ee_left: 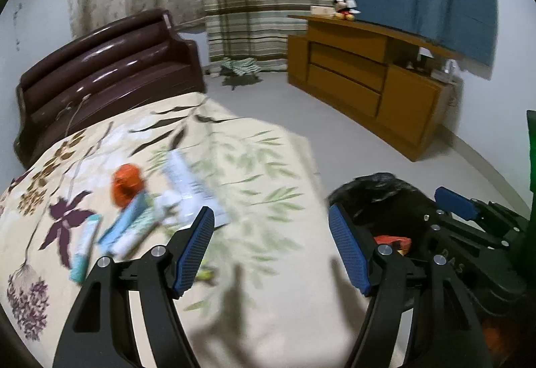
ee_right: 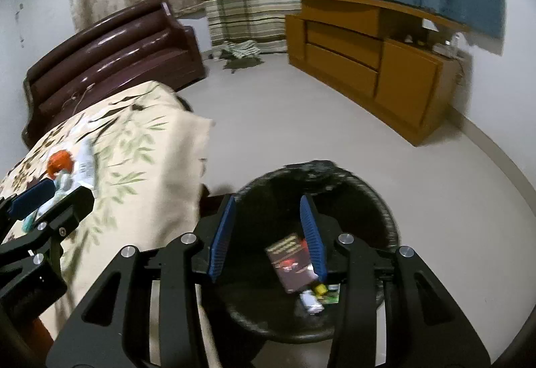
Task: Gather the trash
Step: 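Move both grippers back over the bed toward the tubes and packets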
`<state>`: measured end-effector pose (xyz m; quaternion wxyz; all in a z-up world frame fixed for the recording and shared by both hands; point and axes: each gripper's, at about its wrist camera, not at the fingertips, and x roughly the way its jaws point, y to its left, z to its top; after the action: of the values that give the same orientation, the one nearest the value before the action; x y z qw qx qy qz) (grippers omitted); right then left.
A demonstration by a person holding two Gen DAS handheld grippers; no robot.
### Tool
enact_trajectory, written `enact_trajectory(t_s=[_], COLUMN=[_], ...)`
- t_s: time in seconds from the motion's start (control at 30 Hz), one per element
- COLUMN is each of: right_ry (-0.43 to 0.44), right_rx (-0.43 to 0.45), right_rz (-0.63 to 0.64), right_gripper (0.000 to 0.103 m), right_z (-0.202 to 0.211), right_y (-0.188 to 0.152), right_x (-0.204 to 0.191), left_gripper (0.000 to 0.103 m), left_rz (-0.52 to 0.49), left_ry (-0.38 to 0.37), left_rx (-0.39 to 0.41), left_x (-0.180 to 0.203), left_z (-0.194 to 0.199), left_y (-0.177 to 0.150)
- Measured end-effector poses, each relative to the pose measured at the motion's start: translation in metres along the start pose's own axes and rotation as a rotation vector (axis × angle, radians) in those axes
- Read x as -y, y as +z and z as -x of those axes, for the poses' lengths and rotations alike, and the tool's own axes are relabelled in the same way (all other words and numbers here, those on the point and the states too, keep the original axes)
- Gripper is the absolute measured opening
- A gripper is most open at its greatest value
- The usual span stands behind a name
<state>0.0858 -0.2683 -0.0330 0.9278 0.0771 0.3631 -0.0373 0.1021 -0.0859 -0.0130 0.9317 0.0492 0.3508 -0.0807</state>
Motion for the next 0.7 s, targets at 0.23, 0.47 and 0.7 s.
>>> enact_trajectory(t_s=[0.23, 0.47, 0.7], right_ry=[0.074, 0.13, 0.157], right_rx=[-0.015, -0.034, -0.044], right_rz=[0.057, 0.121, 0.171], right_gripper=[0.04, 0.04, 0.04], right_z=[0.002, 0.001, -0.001], right_y=[0.0, -0.004, -0.005], right_x=[-0.05, -0.098, -0.135], left_gripper=[0.069, 0.069, 0.069], left_rz=[0.066, 0.141, 0.207], left_ry=[0.08, 0.161, 0.214], left_rx=[-0.005, -0.027, -0.069], left_x=[-0.055, -0.11, -0.154], left_z=[0.012, 0.016, 0.009], left_y=[-0.013, -0.028, -0.04])
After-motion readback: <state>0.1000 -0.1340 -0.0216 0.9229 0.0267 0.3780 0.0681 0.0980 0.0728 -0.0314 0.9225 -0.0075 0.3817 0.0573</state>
